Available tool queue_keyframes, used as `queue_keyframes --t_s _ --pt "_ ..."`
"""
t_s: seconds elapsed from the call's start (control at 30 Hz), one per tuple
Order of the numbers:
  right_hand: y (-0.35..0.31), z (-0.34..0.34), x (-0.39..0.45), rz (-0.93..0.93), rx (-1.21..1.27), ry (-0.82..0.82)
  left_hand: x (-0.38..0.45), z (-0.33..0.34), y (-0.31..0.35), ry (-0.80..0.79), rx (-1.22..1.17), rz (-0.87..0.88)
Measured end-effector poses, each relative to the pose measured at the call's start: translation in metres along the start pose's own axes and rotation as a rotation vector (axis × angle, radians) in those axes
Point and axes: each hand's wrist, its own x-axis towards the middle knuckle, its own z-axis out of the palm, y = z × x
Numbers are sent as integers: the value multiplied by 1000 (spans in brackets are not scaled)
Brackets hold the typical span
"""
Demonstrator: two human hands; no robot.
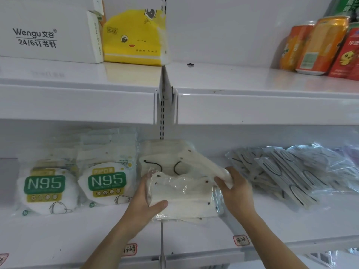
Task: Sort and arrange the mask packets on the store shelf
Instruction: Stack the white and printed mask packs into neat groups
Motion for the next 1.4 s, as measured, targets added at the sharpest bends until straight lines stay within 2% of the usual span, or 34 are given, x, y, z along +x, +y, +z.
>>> queue_keyframes --t_s 0.07,0.13,0.2,0.27,0.37,0.43,0.57,0.7,0.87,0.93,1.03,1.07,1.13,1.2,1.3,1.4 --pt "-9 -11 1 68 145 -78 1 1 -1 21 10 -13" --pt "-15 -22 3 126 306 -280 1 1 1 44 12 -26" --pt "-13 -30 4 120 280 -510 1 2 0 55 -14 -40" --pt "-2 -27 2 45 138 -625 2 2 -1 68 -51 -51" --pt "15 -11 -1 -229 -150 -505 3 1 -1 74 -28 -46" --pt "15 -2 -1 -304 -190 -494 3 2 -1 65 -14 -34" --pt "8 3 6 -228 -101 -475 1 4 0 58 -6 -24" --pt "-5 0 18 -144 -53 -386 0 3 1 21 1 -15" --pt "-6 -5 24 -251 -158 -361 1 2 3 0 26 4" --pt "-3 -6 21 -262 -128 -201 0 2 2 -37 47 22" --pt "1 -14 16 -314 -43 173 0 4 -1 -25 104 80" --pt "3 -16 12 -371 -81 207 0 4 -1 -10 95 78" --pt "12 -16 0 -517 -227 124 2 2 0 11 36 28" --pt "27 -9 -16 -605 -328 -84 2 2 4 5 -114 -37" --pt "41 4 -33 -556 -358 -263 2 2 11 -4 -304 -79" --pt "36 10 -39 -492 -339 -302 2 11 14 -18 -156 -46"
